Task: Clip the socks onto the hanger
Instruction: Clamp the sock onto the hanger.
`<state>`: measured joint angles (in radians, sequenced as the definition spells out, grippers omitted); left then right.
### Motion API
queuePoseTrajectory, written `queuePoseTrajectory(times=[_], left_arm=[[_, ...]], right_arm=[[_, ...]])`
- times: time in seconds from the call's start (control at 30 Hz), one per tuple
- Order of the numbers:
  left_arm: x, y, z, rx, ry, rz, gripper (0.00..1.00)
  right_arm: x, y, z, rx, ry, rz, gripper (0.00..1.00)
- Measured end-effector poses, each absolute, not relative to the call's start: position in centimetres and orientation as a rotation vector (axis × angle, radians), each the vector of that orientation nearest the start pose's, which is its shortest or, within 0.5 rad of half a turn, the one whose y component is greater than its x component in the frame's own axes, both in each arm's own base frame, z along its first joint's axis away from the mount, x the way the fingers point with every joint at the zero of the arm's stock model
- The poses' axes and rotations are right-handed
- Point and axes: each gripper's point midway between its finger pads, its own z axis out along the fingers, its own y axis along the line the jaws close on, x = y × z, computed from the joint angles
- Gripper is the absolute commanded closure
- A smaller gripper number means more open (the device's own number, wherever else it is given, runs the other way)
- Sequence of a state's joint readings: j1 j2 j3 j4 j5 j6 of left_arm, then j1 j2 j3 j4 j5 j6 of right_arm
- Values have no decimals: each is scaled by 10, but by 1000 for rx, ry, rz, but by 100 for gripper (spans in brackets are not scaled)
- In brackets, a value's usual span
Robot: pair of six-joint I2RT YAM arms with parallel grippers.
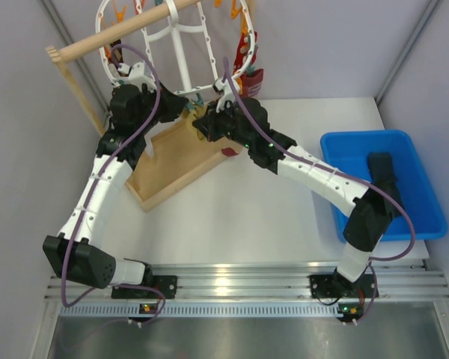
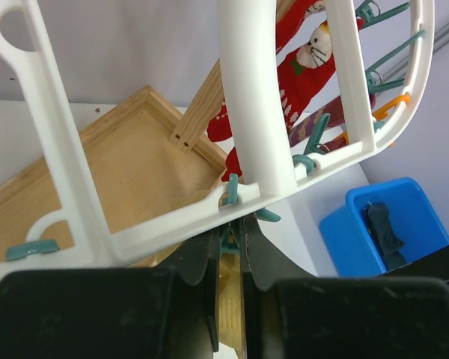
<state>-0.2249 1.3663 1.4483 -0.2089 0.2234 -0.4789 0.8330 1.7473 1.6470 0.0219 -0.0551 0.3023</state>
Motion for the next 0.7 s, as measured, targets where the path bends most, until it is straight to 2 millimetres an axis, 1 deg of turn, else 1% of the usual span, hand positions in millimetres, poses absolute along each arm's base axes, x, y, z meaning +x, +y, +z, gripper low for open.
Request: queuePoseTrajectory(times=[0.1,0.13,0.23,0.3,0.33,0.47,0.57,0.7], left_arm=[[416,-154,385,-46,1745,-707,75],[416,-154,385,-44,1745,-707,68],[413,-155,378,-36,1777,-711,57],[408,-159,372,-21,1805,-730,56],[407,-162,372,-9,1807,-742,53],[401,-168,375,25,1805,-774,51],[394,-171,380,54,1794,-803,48],[377,-171,392,118,1760,-830,47]], right_arm=[[361,430,351,-502,1649,895,100],[361,430,352,-504,1647,892,100],[362,429,351,-507,1647,888,100],[362,429,351,-509,1645,885,100],[362,429,351,-510,1644,883,100],[366,424,353,-501,1642,877,100],[368,415,360,-488,1631,870,100],[370,402,366,-480,1615,857,100]])
